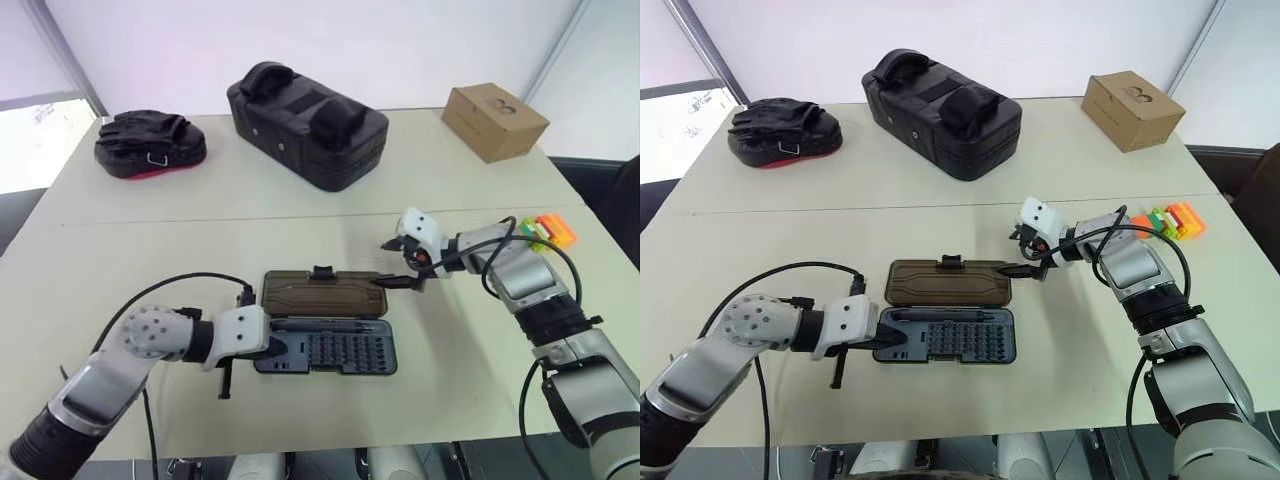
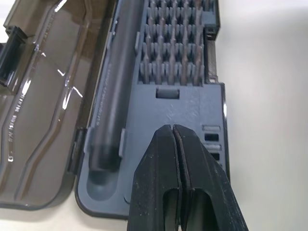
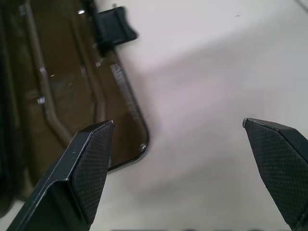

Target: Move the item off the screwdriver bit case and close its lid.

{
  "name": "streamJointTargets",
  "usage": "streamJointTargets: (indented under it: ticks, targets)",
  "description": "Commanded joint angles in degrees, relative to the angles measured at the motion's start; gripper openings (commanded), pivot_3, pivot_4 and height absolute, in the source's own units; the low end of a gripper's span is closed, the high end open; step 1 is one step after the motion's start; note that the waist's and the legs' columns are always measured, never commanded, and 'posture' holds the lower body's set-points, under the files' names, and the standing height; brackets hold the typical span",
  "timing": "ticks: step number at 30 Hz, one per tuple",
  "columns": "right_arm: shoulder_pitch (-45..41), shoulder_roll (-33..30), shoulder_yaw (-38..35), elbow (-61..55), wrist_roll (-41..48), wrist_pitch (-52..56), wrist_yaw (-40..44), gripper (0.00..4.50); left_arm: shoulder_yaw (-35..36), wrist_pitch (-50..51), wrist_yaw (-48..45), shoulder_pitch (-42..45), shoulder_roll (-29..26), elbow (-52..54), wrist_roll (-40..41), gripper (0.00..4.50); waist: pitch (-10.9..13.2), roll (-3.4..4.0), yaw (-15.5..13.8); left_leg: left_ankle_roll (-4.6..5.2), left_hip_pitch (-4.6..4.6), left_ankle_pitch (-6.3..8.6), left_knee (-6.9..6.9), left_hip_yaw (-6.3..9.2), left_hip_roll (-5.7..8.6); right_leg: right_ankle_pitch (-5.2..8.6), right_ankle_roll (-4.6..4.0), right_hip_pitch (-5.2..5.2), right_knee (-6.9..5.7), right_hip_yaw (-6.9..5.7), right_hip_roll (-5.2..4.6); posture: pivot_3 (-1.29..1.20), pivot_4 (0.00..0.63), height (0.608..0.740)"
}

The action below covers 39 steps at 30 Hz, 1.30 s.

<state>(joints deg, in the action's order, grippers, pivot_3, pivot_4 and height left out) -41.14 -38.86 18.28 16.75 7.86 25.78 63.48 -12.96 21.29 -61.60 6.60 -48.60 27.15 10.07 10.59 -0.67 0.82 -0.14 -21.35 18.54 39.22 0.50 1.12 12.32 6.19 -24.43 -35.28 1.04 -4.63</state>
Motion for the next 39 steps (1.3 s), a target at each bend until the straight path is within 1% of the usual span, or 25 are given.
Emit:
streamJointTargets:
  ticks: [1,4,5,8,9,10,11,12,17,23,27,39]
  targets:
    - [0.7,-0.2,0.8,-0.6,-2.3,-2.0,1.0,4.5,-1.8,2.7,0.8,-1.4,-0.1,0.1,-0.9,0.03,0.0,0.0,0.0,0.0,0.0,0.0,0.0,0.0,0.0,0.0,0.0,0.0,0.0,0.0,0.0,0.0,0.15,0.74]
    - [1.5,0.3,1.8,-1.2,-3.6,-1.7,1.0,3.65,-1.9,3.2,1.3,-2.5,-0.1,1.1,-0.7,0.0,0.0,0.0,0.0,0.0,0.01,0.0,0.0,0.0,0.0,0.0,0.0,0.01,0.0,0.0,0.0,0.0,0.15,0.74]
    - [1.7,0.5,2.0,-1.4,-3.7,-1.1,1.1,3.26,-1.9,3.3,1.6,-2.6,0.0,1.2,-0.7,0.0,0.0,0.0,0.0,0.0,0.03,0.0,0.0,0.0,-0.01,0.0,0.0,0.02,0.0,0.0,0.0,0.0,0.15,0.74]
    - [4.0,0.8,2.4,-3.6,-3.8,-0.2,1.4,1.7,-1.6,3.7,2.6,-2.8,0.3,1.2,-0.7,0.0,-0.1,-0.01,-0.1,0.0,0.07,0.0,0.0,0.02,0.0,0.0,0.0,0.1,0.0,0.0,-0.01,0.0,0.15,0.74]
    - [4.5,0.8,2.5,-3.9,-4.2,0.0,0.9,1.29,-1.6,3.8,2.8,-2.9,0.4,1.2,-0.7,0.0,-0.1,0.02,-0.1,0.0,0.07,0.0,0.0,0.03,0.0,0.0,0.0,0.11,0.01,0.0,-0.01,0.0,0.15,0.74]
    - [5.0,0.9,2.6,-4.2,-4.5,0.0,0.6,0.69,-1.6,3.7,2.9,-3.0,0.4,1.2,-0.7,0.0,-0.2,0.07,-0.2,0.0,0.07,0.0,0.01,0.02,0.01,0.0,-0.01,0.11,0.01,0.0,-0.02,0.0,0.15,0.74]
    - [5.4,0.9,2.7,-4.4,-4.9,-0.1,0.4,0.25,-1.6,3.8,3.2,-3.1,0.5,1.3,-0.6,0.0,-0.3,0.07,-0.2,0.0,0.07,0.0,0.01,0.03,0.03,0.0,-0.01,0.11,0.01,0.0,-0.04,0.0,0.15,0.74]
    - [5.8,1.0,2.8,-4.5,-5.4,-0.1,0.0,0.11,-1.6,3.8,3.3,-3.3,0.6,1.3,-0.4,0.0,-0.4,0.04,-0.2,0.0,0.06,0.0,0.0,0.04,0.03,0.01,-0.01,0.11,0.02,-0.01,-0.04,0.0,0.15,0.74]
    - [6.3,1.3,2.9,-4.5,-7.2,-1.1,-0.6,0.11,-1.6,3.7,3.7,-4.0,0.7,1.4,0.0,0.0,-0.9,-0.04,-0.2,0.0,0.08,0.0,-0.04,0.09,0.02,0.01,-0.02,0.15,0.06,-0.05,-0.01,0.0,0.15,0.74]
    - [5.4,1.3,3.2,-2.7,-10.0,-6.2,-1.2,0.11,-1.8,3.5,4.0,-3.9,1.1,0.7,0.1,0.0,-1.1,-0.08,-0.1,0.0,0.17,0.0,-0.04,0.08,0.02,0.02,-0.03,0.24,0.06,-0.04,-0.01,0.0,0.15,0.74]
    - [4.3,1.2,1.8,-2.6,-10.7,-9.7,-1.9,0.11,-2.0,3.3,4.0,-4.0,1.3,0.2,0.0,0.0,-1.1,-0.09,-0.1,0.0,0.32,0.0,-0.03,0.08,0.02,0.1,-0.17,0.39,0.07,-0.04,-0.01,0.0,0.15,0.74]
    - [3.5,-1.4,-4.0,-13.9,-6.6,-4.5,-0.6,0.11,-2.3,2.8,4.5,-4.5,2.7,-1.0,-0.2,0.0,-1.0,0.01,-0.1,0.0,0.4,0.0,-0.04,0.07,0.02,0.12,-0.22,0.46,0.06,-0.02,-0.03,0.0,0.15,0.74]
